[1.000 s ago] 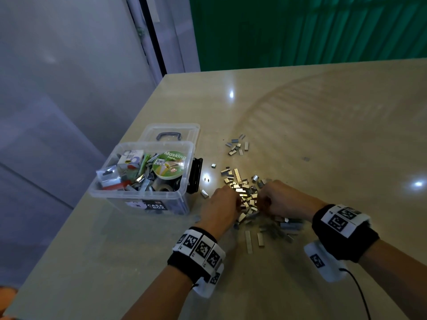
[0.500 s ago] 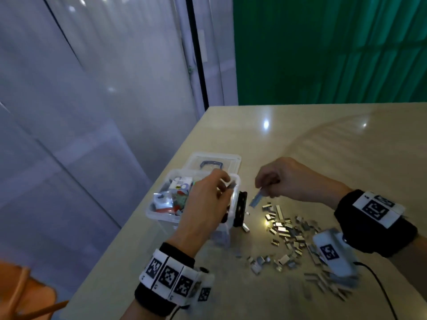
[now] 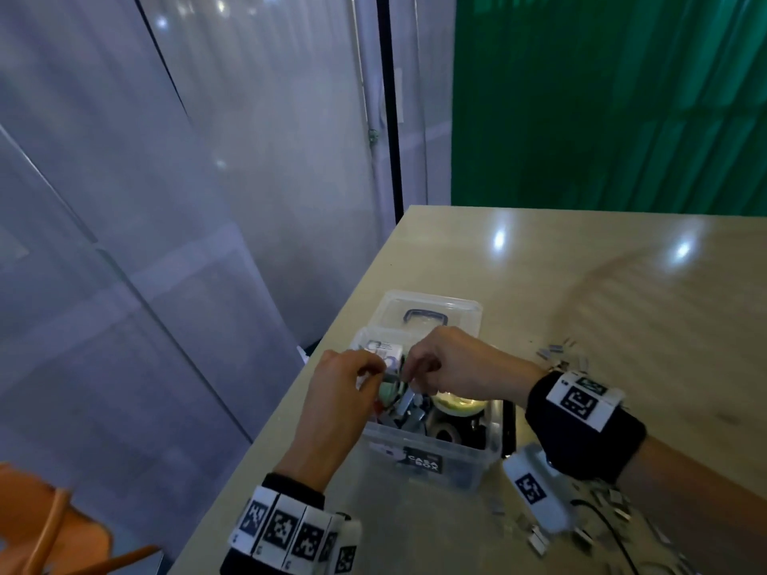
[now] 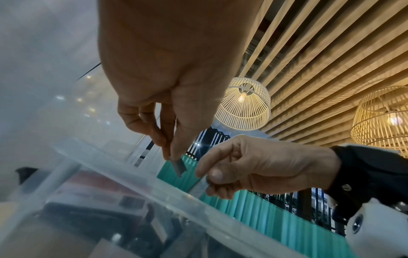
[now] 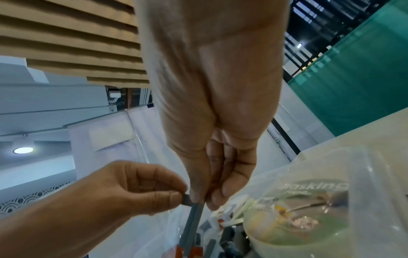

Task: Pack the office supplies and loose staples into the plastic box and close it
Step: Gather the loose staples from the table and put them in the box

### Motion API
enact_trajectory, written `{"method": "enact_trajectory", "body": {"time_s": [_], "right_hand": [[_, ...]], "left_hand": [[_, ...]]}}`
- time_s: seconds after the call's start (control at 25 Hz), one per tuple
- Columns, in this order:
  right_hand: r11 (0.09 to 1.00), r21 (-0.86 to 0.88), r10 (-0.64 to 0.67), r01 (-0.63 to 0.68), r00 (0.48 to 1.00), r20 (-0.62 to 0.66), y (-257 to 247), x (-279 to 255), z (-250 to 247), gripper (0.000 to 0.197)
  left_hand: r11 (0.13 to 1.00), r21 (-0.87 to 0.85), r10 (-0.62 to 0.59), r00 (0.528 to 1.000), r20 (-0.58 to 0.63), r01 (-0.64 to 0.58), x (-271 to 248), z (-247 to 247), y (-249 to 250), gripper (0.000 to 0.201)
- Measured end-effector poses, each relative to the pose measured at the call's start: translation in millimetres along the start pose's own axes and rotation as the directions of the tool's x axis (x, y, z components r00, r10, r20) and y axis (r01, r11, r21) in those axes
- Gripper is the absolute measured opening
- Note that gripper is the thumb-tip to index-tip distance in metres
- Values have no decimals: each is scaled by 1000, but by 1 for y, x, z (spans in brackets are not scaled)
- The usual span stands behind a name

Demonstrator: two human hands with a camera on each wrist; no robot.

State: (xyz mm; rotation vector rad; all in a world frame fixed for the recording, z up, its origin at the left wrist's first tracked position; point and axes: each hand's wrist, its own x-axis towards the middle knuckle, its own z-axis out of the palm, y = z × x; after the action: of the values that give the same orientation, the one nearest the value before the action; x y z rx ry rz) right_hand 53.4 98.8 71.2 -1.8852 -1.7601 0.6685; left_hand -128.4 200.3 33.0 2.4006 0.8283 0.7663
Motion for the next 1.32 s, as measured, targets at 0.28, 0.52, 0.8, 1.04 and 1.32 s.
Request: {"method": "enact_trajectory", "body": {"time_s": [0.28,0.52,0.8,1.04,1.32], "right_hand": [[980,-165,86,-110,985,-149,2,12,-23,14],[979,-138,127,-149,980,-155,18,-4,-34,9],[982,-101,143,-162,974,-177,30,-29,-39,7],[980,-62,177,-190,968,-180,41,-63,-44,9],[959,-76,258,-273,952,-166,79,-143,-64,15]], "left_hand": [[997,51,53,997,60,-56,22,1,5,12],[971,183,123,977,174,-155,38,27,9,11],[979,171,85,981,172,-115,39,22,11,14],[980,95,157,974,166,-174,33,33,68,15],[958,-14,276,910,308,-285,-1,106,157,14]]}}
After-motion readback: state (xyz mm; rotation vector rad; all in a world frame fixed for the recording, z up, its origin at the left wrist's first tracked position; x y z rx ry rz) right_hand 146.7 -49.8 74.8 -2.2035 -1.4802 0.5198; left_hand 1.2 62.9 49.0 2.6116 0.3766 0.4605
